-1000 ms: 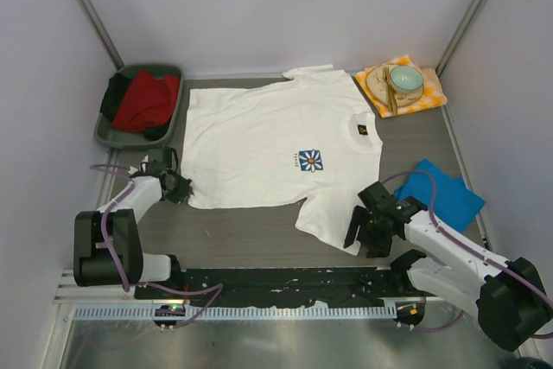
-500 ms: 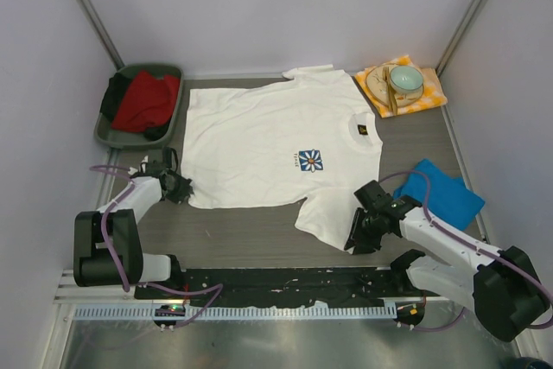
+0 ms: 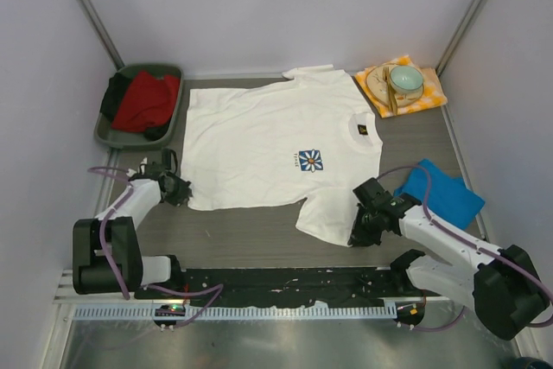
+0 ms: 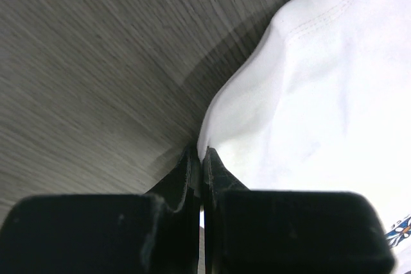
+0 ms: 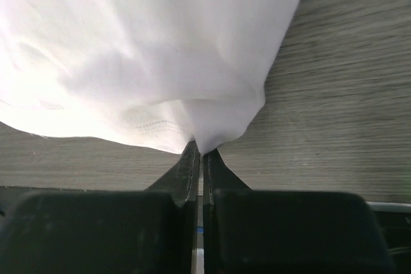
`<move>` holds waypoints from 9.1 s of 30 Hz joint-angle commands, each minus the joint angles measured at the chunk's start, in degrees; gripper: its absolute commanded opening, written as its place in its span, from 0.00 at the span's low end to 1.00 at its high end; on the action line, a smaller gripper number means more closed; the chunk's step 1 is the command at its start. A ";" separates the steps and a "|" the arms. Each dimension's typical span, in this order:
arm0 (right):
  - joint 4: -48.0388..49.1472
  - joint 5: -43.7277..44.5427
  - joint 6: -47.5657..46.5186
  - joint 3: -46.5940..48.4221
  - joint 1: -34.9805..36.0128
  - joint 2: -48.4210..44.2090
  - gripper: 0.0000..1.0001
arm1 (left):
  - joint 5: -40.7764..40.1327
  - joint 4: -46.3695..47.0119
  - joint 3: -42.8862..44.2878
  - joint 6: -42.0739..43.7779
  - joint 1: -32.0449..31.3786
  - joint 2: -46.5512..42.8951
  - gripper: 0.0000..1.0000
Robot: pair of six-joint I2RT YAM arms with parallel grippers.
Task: Fold and stack the t-shirts
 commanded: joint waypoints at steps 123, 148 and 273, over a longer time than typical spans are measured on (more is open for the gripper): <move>17.52 -0.31 -18.75 61.73 -17.97 36.53 0.01 | 8.70 -4.53 17.40 2.54 9.47 7.88 0.00; 15.76 -1.63 -19.19 74.92 -17.97 46.99 0.01 | 12.39 -3.39 25.66 0.61 10.18 17.20 0.00; 15.13 10.78 -12.77 25.77 -9.45 12.41 1.00 | -9.05 -15.95 7.90 2.63 -17.33 -20.25 0.98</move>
